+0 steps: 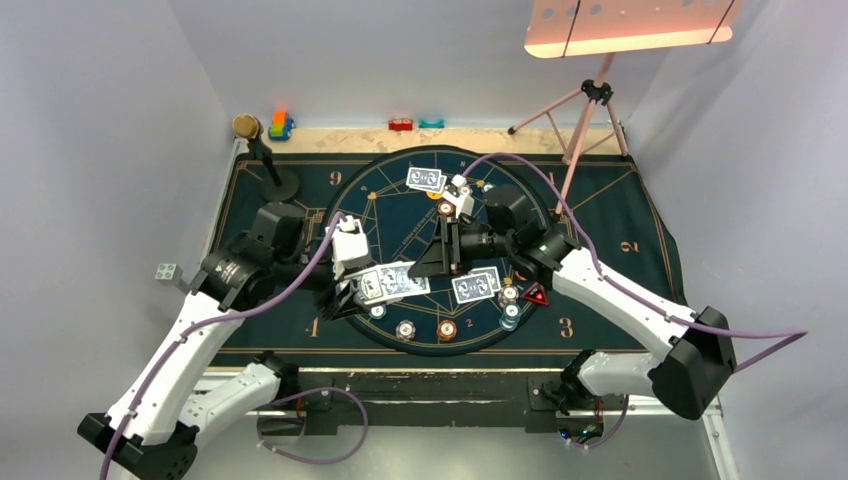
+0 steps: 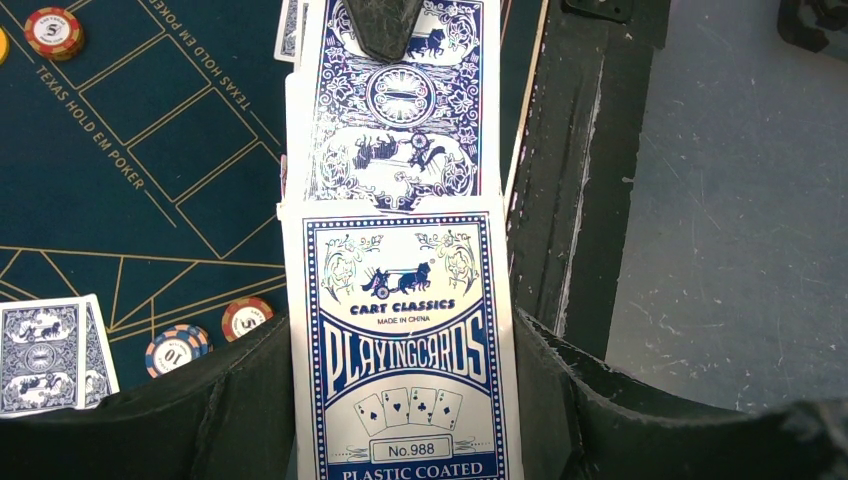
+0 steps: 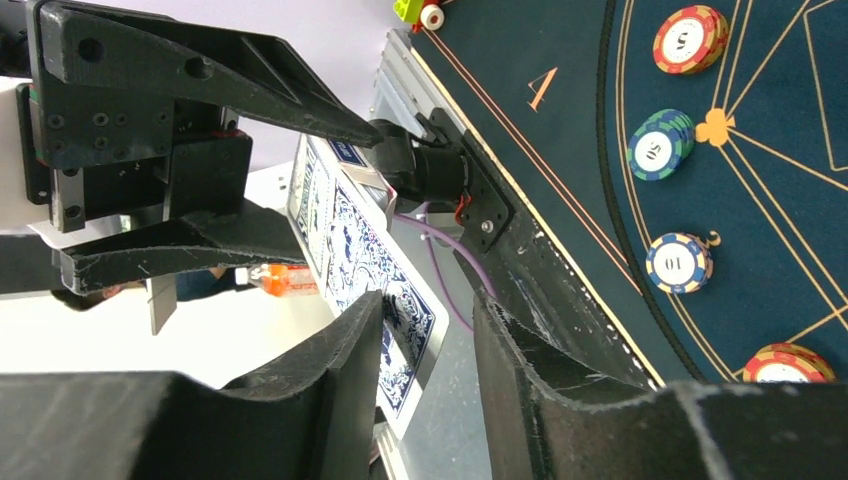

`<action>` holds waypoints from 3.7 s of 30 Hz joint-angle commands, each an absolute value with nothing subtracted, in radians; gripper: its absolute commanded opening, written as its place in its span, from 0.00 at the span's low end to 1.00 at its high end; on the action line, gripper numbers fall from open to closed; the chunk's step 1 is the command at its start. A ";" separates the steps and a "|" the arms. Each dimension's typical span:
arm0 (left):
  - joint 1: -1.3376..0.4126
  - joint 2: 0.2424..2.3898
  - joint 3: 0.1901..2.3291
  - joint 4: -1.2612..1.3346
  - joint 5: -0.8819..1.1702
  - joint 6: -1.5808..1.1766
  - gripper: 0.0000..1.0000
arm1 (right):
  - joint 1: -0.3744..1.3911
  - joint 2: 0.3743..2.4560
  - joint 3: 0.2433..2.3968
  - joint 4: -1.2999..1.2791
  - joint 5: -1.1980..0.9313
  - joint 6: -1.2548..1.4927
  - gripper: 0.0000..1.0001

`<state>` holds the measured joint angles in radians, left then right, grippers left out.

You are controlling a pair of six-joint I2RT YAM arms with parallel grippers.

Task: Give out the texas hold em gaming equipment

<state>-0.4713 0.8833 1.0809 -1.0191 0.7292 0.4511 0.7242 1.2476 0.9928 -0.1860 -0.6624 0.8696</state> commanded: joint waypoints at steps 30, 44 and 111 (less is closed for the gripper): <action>-0.451 0.869 1.116 -1.033 0.730 0.469 0.00 | 0.614 1.260 1.370 -0.663 -0.157 0.468 0.00; -0.440 0.840 1.143 -1.096 0.749 0.486 0.00 | 0.859 1.835 1.724 -0.866 0.716 0.342 0.00; -0.440 0.882 1.161 -1.091 0.755 0.504 0.00 | 0.764 1.295 1.061 0.034 -0.638 0.871 0.93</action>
<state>-0.4454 0.8787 1.1206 -1.1370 0.7284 0.5148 0.7628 1.3350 1.1076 -0.2161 -0.4686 0.7578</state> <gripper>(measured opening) 0.713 0.918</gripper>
